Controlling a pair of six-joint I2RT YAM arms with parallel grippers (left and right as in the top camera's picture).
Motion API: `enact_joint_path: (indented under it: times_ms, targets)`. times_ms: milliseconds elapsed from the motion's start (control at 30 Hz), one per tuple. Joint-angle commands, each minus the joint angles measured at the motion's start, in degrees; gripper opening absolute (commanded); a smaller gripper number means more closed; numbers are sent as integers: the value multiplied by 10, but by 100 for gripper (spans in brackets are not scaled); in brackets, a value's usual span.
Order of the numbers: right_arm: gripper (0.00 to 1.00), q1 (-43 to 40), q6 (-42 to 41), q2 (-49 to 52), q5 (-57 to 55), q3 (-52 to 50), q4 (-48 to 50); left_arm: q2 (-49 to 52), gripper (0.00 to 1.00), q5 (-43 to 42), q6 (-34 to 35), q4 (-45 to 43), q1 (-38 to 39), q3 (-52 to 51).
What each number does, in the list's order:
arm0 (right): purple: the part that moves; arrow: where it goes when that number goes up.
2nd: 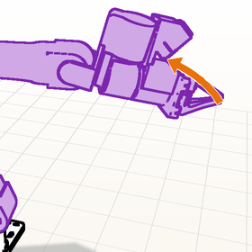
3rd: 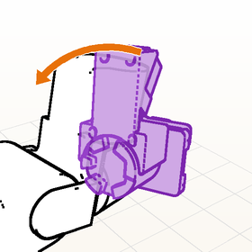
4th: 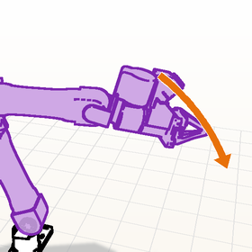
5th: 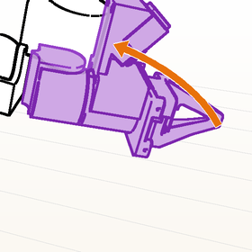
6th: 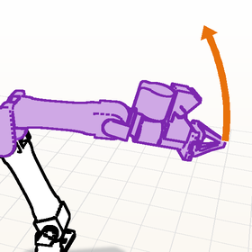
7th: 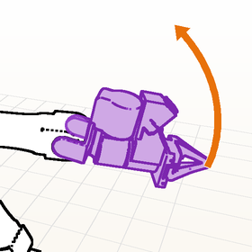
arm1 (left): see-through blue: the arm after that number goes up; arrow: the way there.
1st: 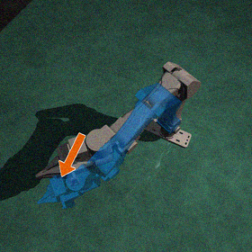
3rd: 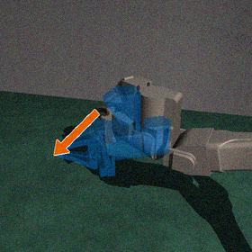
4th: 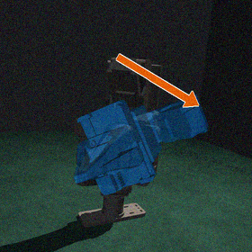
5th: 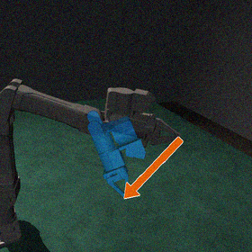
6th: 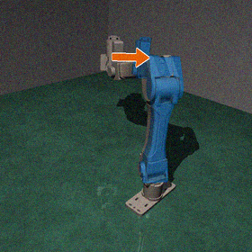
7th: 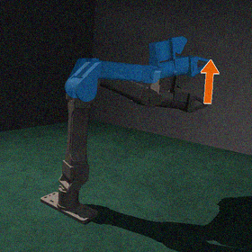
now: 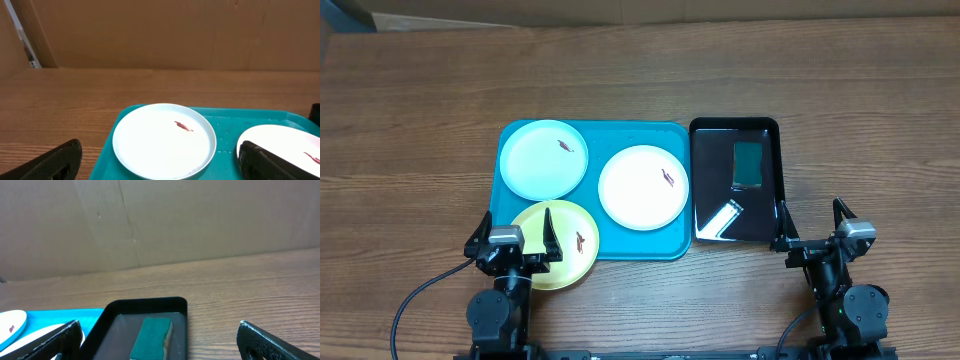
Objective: Clean dirty plates on tray and stack at the side
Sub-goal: 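Move the left gripper over the pink-white plate on the teal tray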
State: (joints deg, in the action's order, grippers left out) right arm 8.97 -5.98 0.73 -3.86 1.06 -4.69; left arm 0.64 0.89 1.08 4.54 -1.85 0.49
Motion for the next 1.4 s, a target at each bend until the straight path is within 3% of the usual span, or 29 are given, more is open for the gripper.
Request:
enact_joint_path:
  times_ms: [0,267,500,767,900,1367]
  targets:
    - [100,-3,0,-3,-5,-6,3,1,100,-38,28,68,3,62]
    - [100,-3,0,-3,-5,-6,3,110,100,-49,27,191,3,247]
    - [100,-3,0,-3,-5,-6,3,387,100,-156,5,368,3,518]
    - [100,-3,0,-3,-5,-6,3,623,100,-175,9,555,3,763]
    - [100,-3,0,-3,-5,-6,3,668,100,-175,13,600,3,803]
    - [100,-3,0,-3,-5,-6,3,674,100,-175,21,593,3,803]
